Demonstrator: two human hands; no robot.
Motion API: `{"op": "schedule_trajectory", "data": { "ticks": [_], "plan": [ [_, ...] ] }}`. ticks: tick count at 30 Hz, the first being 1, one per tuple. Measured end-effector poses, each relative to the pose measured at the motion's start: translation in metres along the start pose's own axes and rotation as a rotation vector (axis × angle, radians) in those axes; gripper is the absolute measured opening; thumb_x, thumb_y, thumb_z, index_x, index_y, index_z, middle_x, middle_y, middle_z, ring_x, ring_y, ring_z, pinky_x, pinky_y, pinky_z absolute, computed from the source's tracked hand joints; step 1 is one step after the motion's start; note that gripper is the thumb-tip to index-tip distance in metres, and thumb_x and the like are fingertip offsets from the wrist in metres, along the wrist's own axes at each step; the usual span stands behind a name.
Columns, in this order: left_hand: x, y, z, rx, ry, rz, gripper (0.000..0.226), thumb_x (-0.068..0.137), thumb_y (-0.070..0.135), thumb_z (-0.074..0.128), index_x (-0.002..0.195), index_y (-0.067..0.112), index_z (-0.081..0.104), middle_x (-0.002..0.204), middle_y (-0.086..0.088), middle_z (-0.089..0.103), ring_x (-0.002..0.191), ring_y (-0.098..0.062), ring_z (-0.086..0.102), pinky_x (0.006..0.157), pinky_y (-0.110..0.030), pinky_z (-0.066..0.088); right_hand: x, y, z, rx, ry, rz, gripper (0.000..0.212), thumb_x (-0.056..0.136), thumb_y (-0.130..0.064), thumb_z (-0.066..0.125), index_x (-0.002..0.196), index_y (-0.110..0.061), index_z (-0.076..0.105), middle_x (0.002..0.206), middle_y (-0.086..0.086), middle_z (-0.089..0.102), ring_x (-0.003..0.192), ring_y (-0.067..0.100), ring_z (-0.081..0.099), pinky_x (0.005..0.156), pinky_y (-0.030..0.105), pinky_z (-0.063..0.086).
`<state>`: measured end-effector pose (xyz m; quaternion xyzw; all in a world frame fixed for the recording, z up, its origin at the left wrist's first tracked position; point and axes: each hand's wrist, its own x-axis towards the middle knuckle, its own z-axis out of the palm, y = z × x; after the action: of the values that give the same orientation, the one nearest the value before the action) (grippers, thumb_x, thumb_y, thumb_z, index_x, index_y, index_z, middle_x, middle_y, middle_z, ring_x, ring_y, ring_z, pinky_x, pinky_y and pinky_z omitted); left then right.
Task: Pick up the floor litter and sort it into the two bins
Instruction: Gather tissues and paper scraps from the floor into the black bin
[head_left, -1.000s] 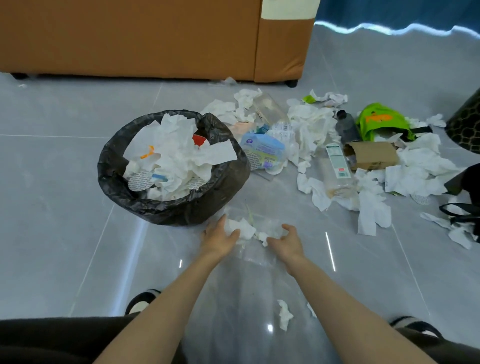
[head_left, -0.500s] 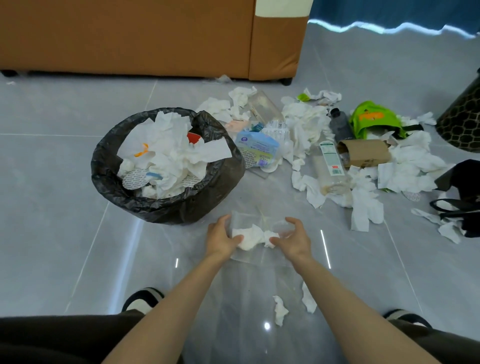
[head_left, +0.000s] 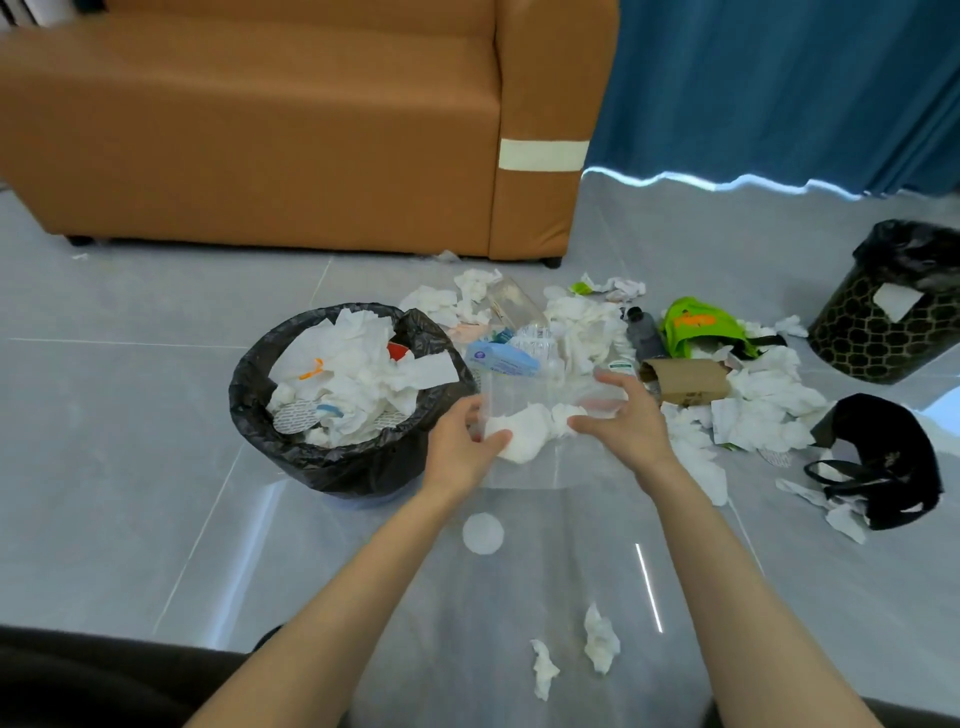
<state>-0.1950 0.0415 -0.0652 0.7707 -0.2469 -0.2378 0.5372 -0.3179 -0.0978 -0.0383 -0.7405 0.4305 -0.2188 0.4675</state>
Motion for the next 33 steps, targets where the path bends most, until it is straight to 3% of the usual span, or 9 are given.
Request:
{"op": "schedule_trajectory", "data": {
  "ticks": [6,10,16,19,21,24,28,30,33],
  "plan": [
    [0.007,0.034,-0.061,-0.082,0.176,0.081,0.050,0.080,0.008,0.071,0.126,0.012,0.053,0.111,-0.002,0.058,0.092,-0.015,0.057,0.076,-0.022,0.045,0.007,-0.073,0.021,-0.027,-0.086,-0.142,0.059,0.071,-0.013,0.079,0.125,-0.017,0.053,0.124,0.000,0.053,0.103,0.011,0.046,0.080,0.023,0.037],
    [0.013,0.032,-0.110,-0.084,0.318,0.097,0.048,0.079,0.005,0.071,0.124,0.010,0.055,0.112,-0.004,0.059,0.090,-0.012,0.056,0.069,-0.012,0.046,0.008,-0.112,0.065,-0.072,-0.191,-0.248,0.058,0.074,-0.013,0.077,0.126,-0.018,0.052,0.126,-0.004,0.051,0.102,0.009,0.044,0.081,0.019,0.036],
    [0.022,0.003,-0.160,-0.068,0.471,0.076,0.052,0.079,0.007,0.070,0.127,0.016,0.053,0.118,-0.005,0.063,0.083,-0.019,0.063,0.079,-0.031,0.051,0.006,-0.138,0.138,-0.122,-0.279,-0.364,0.063,0.077,-0.013,0.073,0.133,-0.017,0.045,0.128,0.001,0.051,0.110,0.017,0.049,0.085,0.026,0.040],
    [0.026,-0.017,-0.167,0.036,0.426,0.075,0.067,0.082,0.009,0.067,0.142,0.016,0.038,0.136,-0.006,0.052,0.110,-0.024,0.058,0.095,-0.036,0.047,0.004,-0.131,0.165,-0.145,-0.358,-0.364,0.072,0.077,-0.014,0.072,0.140,-0.017,0.037,0.131,0.005,0.047,0.116,0.021,0.048,0.100,0.034,0.041],
    [0.028,-0.030,-0.167,0.209,0.370,0.076,0.077,0.085,0.014,0.064,0.149,0.014,0.021,0.151,-0.004,0.032,0.137,-0.021,0.033,0.112,-0.036,0.030,0.002,-0.121,0.174,-0.230,-0.384,-0.385,0.071,0.081,-0.015,0.068,0.143,-0.016,0.032,0.144,0.008,0.035,0.134,0.022,0.034,0.108,0.031,0.029],
    [0.030,-0.042,-0.164,0.477,0.346,0.079,0.073,0.091,0.021,0.057,0.150,0.014,0.014,0.157,-0.007,0.014,0.146,-0.018,0.010,0.116,-0.032,0.015,0.003,-0.106,0.179,-0.356,-0.351,-0.446,0.061,0.088,-0.014,0.059,0.144,-0.013,0.033,0.155,0.007,0.019,0.144,0.021,0.017,0.113,0.028,0.019],
    [0.031,-0.045,-0.155,0.648,0.157,0.069,0.052,0.095,0.025,0.050,0.143,0.013,0.035,0.153,-0.010,0.027,0.140,-0.025,0.027,0.112,-0.033,0.024,0.005,-0.094,0.181,-0.480,-0.414,-0.466,0.056,0.094,-0.016,0.050,0.146,-0.011,0.030,0.159,0.004,0.008,0.146,0.020,0.011,0.115,0.029,0.016],
    [0.031,-0.045,-0.150,0.782,0.054,0.028,0.042,0.097,0.026,0.043,0.137,0.012,0.043,0.147,-0.008,0.038,0.133,-0.027,0.034,0.111,-0.037,0.027,0.005,-0.091,0.182,-0.630,-0.471,-0.443,0.054,0.098,-0.023,0.041,0.148,-0.012,0.024,0.155,0.009,0.025,0.143,0.022,0.022,0.117,0.036,0.014],
    [0.028,-0.045,-0.147,1.009,-0.003,-0.073,0.031,0.099,0.026,0.031,0.114,0.014,0.055,0.122,-0.005,0.057,0.125,-0.024,0.040,0.116,-0.049,0.005,0.003,-0.086,0.181,-0.875,-0.514,-0.412,0.049,0.101,-0.029,0.025,0.148,-0.015,0.021,0.134,0.013,0.052,0.131,0.028,0.041,0.117,0.050,0.000]
  ]
}}
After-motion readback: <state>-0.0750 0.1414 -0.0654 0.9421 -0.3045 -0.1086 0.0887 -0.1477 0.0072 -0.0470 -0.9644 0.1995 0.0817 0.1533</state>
